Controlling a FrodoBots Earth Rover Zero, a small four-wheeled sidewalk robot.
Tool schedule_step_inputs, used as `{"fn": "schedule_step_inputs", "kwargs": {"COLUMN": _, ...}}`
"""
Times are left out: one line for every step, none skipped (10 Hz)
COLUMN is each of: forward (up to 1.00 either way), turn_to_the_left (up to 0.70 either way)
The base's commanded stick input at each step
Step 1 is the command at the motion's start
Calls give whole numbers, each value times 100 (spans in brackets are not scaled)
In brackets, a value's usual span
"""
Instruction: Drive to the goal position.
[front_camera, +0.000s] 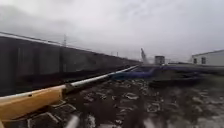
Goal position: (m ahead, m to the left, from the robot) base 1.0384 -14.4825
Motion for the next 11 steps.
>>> {"fn": "schedule_step_inputs", "kwargs": {"forward": 0, "turn_to_the_left": -70}}
{"fn": "schedule_step_inputs", "kwargs": {"forward": 0, "turn_to_the_left": -70}}
{"fn": "schedule_step_inputs", "kwargs": {"forward": 0, "turn_to_the_left": -70}}
{"fn": "schedule_step_inputs", "kwargs": {"forward": 0, "turn_to_the_left": -70}}
{"fn": "schedule_step_inputs", "kwargs": {"forward": 0, "turn_to_the_left": -70}}
{"fn": "schedule_step_inputs", "kwargs": {"forward": 0, "turn_to_the_left": -70}}
{"fn": "schedule_step_inputs", "kwargs": {"forward": 0, "turn_to_the_left": -70}}
{"fn": "schedule_step_inputs", "kwargs": {"forward": 0, "turn_to_the_left": -70}}
{"fn": "schedule_step_inputs", "kwargs": {"forward": 0, "turn_to_the_left": -55}}
{"fn": "schedule_step_inputs", "kwargs": {"forward": 0, "turn_to_the_left": -12}}
{"fn": "schedule_step_inputs", "kwargs": {"forward": 0, "turn_to_the_left": 0}}
